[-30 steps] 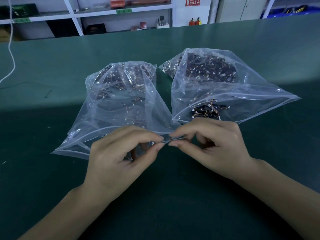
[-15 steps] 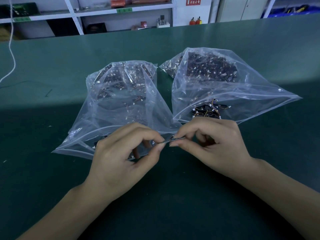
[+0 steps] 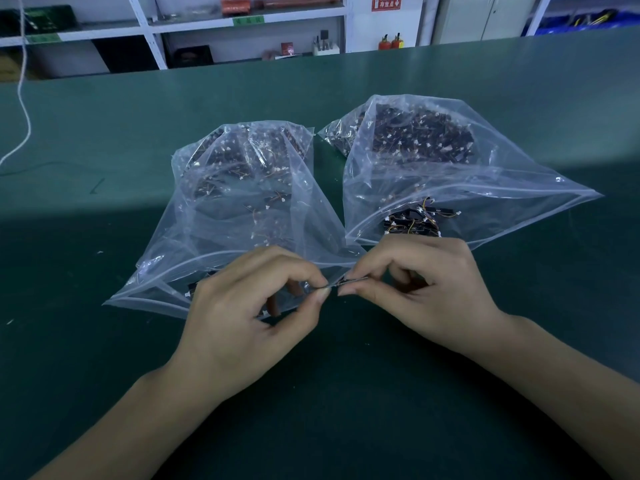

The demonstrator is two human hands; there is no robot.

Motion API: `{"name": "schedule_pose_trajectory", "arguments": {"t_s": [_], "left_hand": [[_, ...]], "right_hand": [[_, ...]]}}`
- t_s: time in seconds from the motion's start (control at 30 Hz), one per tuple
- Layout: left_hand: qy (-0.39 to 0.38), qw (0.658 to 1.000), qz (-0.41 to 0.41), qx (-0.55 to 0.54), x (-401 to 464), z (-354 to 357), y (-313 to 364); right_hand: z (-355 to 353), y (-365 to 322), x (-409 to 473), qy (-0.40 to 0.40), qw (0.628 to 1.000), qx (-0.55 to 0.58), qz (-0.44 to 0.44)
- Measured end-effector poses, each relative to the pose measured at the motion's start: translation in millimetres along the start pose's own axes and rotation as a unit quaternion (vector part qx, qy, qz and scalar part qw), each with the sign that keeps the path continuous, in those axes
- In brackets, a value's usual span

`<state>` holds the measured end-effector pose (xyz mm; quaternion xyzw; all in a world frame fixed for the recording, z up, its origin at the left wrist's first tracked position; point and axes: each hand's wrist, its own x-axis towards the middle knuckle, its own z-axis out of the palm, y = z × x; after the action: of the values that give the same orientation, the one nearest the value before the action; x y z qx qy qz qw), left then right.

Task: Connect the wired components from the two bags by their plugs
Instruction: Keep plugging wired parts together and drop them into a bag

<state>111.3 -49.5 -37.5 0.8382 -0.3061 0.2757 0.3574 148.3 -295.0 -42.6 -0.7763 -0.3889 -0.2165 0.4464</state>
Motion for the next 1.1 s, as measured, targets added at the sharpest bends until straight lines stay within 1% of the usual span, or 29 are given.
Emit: {"name": "schedule_pose_trajectory", "arguments": {"t_s": [0.13, 0.27, 0.37, 0.43, 0.5, 0.6, 0.73, 0.83, 0.9, 1.0, 1.1], "left_hand": [[-0.001, 1.000, -0.005, -0.003, -0.2, 0.9, -0.5], [-0.014, 1.000, -0.004, -0.001, -0.2, -0.1, -2.6], [-0.027, 0.999, -0.029, 0.010, -1.1, 0.9, -0.4], [-0.020, 0.999, -0.047, 0.017, -1.1, 0.8, -0.2], [-0.017, 0.998, -0.055, 0.034, -0.5, -1.7, -1.2], [-0.035, 0.993, -0.068, 0.085, -0.3, -6.7, -2.9], [-0.030, 0.990, -0.081, 0.111, 0.0, -9.1, -4.5], [-0.041, 0.989, -0.057, 0.132, 2.7, -10.5, -7.8], [-0.047, 0.985, -0.040, 0.159, 4.3, -10.7, -11.0], [-0.060, 0.976, -0.064, 0.198, 5.4, -14.0, -16.9], [-0.101, 0.955, -0.097, 0.261, 5.0, -18.2, -20.6]], "right_hand": [[0.9, 0.1, 0.0, 0.004, 1.000, -0.002, 0.002], [0.5, 2.3, -0.3, -0.008, 1.000, 0.003, 0.002], [-2.6, 7.8, 0.3, -0.026, 1.000, 0.000, 0.016], [-9.8, 15.4, 1.2, -0.034, 0.999, -0.015, 0.037], [-19.3, 23.2, 4.0, -0.021, 0.997, -0.037, 0.058], [-33.2, 36.0, 7.2, 0.033, 0.993, -0.080, 0.083], [-41.6, 52.5, 5.9, 0.068, 0.971, -0.153, 0.172], [-46.1, 60.9, 4.4, 0.102, 0.953, -0.195, 0.206], [-47.7, 60.3, 4.7, 0.098, 0.940, -0.248, 0.215], [-47.7, 56.2, 4.7, 0.095, 0.923, -0.280, 0.246], [-46.4, 53.4, 7.4, 0.094, 0.909, -0.295, 0.279]]}}
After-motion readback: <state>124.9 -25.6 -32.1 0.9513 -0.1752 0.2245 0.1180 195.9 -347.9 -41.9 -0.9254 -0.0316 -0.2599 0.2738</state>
